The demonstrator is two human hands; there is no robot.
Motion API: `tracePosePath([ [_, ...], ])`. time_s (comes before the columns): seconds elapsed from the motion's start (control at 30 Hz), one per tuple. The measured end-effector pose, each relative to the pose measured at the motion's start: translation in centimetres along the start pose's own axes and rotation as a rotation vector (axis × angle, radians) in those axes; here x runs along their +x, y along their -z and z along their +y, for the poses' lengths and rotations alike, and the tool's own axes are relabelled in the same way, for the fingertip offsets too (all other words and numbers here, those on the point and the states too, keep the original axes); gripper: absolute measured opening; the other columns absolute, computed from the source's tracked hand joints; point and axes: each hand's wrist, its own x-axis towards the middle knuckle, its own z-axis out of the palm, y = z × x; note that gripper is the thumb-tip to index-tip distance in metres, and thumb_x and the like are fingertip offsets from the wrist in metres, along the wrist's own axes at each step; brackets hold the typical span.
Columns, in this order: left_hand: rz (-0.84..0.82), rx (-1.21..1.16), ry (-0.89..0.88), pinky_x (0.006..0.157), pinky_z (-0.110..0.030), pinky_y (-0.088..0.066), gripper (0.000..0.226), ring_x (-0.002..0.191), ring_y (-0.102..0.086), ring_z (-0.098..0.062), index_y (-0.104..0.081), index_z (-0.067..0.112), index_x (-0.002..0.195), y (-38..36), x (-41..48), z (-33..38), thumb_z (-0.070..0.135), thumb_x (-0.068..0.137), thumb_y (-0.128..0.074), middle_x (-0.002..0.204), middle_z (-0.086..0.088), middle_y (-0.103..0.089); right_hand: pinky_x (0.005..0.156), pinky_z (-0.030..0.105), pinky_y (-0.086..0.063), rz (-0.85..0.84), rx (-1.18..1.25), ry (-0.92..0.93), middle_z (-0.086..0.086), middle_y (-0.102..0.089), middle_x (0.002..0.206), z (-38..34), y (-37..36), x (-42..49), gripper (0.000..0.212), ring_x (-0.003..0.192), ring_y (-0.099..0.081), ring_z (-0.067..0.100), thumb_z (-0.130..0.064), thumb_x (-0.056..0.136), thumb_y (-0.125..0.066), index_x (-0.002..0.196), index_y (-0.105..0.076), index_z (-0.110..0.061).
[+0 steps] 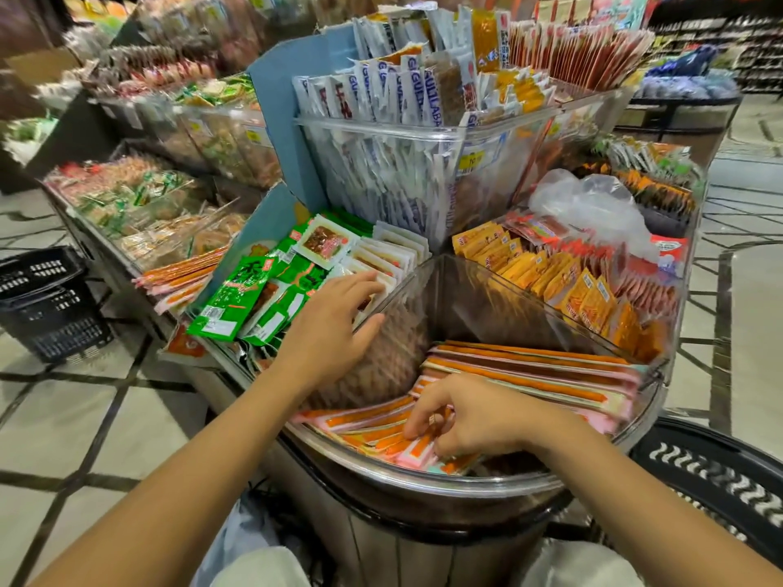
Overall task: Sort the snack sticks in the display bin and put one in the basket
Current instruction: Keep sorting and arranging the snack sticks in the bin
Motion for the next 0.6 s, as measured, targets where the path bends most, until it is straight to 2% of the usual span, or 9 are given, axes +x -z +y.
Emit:
tracePosePath([
  [0.13, -0.001, 0.003, 0.011, 0.115, -0.042, -0.039, 0.038, 0.138, -0.043, -0.014, -0.059, 0.023, 0.134, 0.01, 0.00, 0.11, 0.036, 0.098, -0.060, 0.149, 0.007, -0.051, 0.086, 0.027, -0.055, -0.011, -0.012, 0.011, -0.022, -0.062, 0.104, -0.14, -0.04, -0.04, 0.036, 0.098, -0.059, 0.000, -0.012, 0.080, -0.075, 0.105, -0.075, -0.037],
  [0.27, -0.003, 0.002, 0.020, 0.115, -0.042, -0.038, 0.038, 0.138, -0.044, -0.013, -0.059, 0.023, 0.134, 0.11, -0.02, 0.24, 0.036, 0.098, -0.061, 0.149, 0.007, -0.051, 0.082, 0.020, -0.051, 0.003, -0.009, 0.020, -0.023, -0.059, 0.099, -0.15, -0.07, -0.16, 0.023, 0.095, -0.057, -0.001, -0.015, 0.082, -0.077, 0.093, -0.073, -0.035],
  [0.47, -0.007, 0.001, 0.027, 0.114, -0.041, -0.039, 0.038, 0.137, -0.044, -0.013, -0.059, 0.023, 0.134, 0.18, -0.09, 0.35, 0.036, 0.098, -0.061, 0.150, 0.008, -0.050, 0.084, 0.029, -0.056, 0.024, 0.042, 0.025, -0.018, -0.064, 0.095, 0.36, 0.03, -0.13, 0.013, 0.094, -0.061, 0.005, -0.023, 0.081, -0.082, 0.092, -0.076, -0.029],
  [0.6, -0.011, 0.002, 0.036, 0.114, -0.040, -0.039, 0.038, 0.137, -0.044, -0.012, -0.059, 0.023, 0.134, 0.17, -0.05, 0.38, 0.036, 0.098, -0.061, 0.150, 0.008, -0.050, 0.087, 0.037, -0.057, 0.014, 0.097, 0.050, -0.014, -0.070, 0.098, 0.51, 0.16, -0.21, 0.010, 0.096, -0.064, 0.006, -0.025, 0.083, -0.081, 0.090, -0.075, -0.029],
])
